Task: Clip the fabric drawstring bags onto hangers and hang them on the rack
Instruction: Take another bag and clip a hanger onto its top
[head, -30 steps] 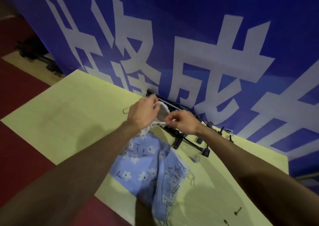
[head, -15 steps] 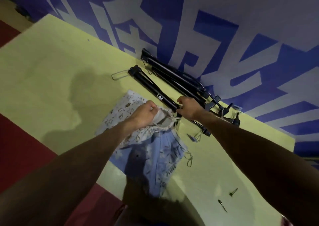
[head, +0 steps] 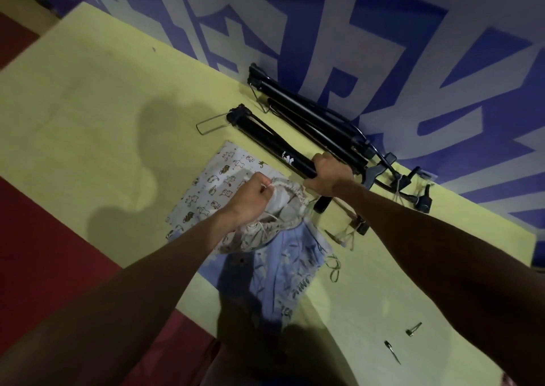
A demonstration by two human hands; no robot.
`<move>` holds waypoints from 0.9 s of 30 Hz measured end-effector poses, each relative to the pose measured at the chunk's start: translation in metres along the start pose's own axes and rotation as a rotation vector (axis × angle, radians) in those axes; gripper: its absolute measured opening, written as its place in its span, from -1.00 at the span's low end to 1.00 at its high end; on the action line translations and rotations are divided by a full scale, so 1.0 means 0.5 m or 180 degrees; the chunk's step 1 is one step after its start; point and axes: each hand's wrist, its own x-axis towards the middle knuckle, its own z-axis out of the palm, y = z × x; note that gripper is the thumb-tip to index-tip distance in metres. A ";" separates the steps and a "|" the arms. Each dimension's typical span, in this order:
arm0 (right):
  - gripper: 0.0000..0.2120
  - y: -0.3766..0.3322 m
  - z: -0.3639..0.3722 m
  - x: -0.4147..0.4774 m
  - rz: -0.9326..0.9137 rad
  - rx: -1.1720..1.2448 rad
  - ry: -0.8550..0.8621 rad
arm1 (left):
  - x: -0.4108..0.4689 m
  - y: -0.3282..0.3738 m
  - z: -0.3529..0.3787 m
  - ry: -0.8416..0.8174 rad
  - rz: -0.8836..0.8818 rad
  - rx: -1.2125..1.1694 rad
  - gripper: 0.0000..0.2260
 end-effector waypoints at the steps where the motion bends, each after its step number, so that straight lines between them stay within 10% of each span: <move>1: -0.44 0.008 -0.012 -0.018 -0.0023 -0.0021 0.0067 | -0.008 0.003 0.004 -0.0027 0.0017 -0.0004 -0.94; 15: -0.50 0.178 -0.049 -0.322 0.0119 0.1875 0.0109 | -0.107 0.006 0.040 0.0566 -0.0272 -0.1359 -0.74; 22: -0.60 0.287 -0.034 -0.439 0.0336 0.1379 -0.0066 | -0.148 0.020 0.035 0.0295 -0.0500 -0.2612 -0.77; 27: -0.62 0.293 -0.026 -0.474 0.0329 0.0970 -0.0230 | -0.141 0.030 0.059 0.0752 -0.0317 -0.1871 -0.89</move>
